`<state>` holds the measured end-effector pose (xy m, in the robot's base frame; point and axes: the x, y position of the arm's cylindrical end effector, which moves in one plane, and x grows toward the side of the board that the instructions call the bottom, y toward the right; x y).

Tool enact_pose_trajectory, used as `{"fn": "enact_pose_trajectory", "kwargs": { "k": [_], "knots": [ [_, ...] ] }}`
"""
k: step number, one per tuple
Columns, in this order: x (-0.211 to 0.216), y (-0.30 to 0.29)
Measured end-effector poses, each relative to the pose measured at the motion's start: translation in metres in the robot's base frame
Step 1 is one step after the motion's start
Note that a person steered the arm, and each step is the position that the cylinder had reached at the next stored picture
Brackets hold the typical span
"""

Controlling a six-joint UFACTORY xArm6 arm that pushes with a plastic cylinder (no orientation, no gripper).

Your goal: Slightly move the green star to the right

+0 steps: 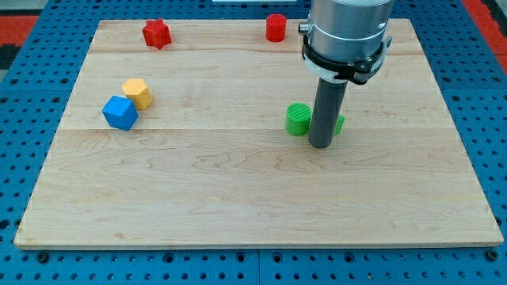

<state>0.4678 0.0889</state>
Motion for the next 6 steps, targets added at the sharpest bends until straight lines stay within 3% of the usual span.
{"fn": "enact_pose_trajectory", "kwargs": {
  "k": [1,3,4,5,6],
  "knots": [
    [-0.019,0.001],
    [-0.063,0.057],
    [-0.048,0.012],
    [-0.062,-0.024],
    [-0.082,-0.019]
  ]
}}
